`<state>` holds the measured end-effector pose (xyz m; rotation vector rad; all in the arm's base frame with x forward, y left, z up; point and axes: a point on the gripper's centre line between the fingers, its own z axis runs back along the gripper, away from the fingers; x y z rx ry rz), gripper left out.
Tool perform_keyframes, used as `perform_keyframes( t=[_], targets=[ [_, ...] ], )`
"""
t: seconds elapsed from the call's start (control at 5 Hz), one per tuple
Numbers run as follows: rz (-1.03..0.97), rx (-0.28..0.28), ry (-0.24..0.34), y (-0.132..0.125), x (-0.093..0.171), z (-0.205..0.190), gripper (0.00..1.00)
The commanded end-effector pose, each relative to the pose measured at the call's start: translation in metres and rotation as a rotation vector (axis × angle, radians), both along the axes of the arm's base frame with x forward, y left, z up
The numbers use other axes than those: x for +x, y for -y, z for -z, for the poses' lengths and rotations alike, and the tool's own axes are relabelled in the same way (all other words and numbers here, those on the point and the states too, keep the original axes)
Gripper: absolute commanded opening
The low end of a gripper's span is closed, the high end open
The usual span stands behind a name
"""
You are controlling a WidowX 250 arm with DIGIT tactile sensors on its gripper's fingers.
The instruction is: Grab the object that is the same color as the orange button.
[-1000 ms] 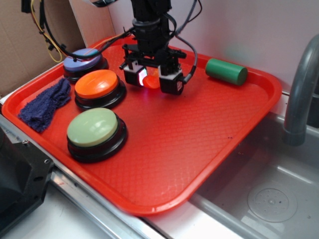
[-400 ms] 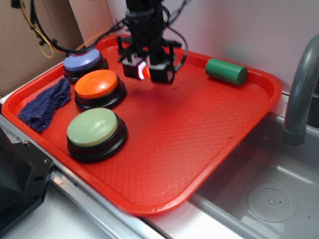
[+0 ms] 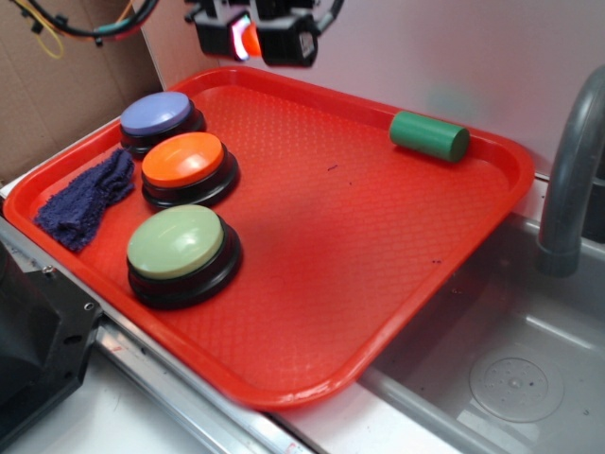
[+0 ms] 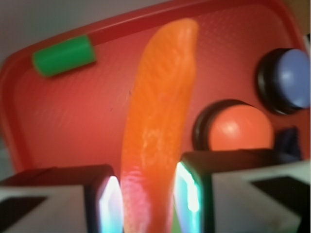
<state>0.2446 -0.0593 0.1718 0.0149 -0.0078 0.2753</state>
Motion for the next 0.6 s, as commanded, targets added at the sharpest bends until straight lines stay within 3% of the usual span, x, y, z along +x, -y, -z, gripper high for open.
perform_keyframes(
  t=[0.0, 0.4],
  targets=[
    [0.239, -0.007, 0.087, 0.022, -0.008, -0.032, 0.0],
    [0.227, -0.009, 0.063, 0.011, -0.01, -0.028, 0.0]
  ],
)
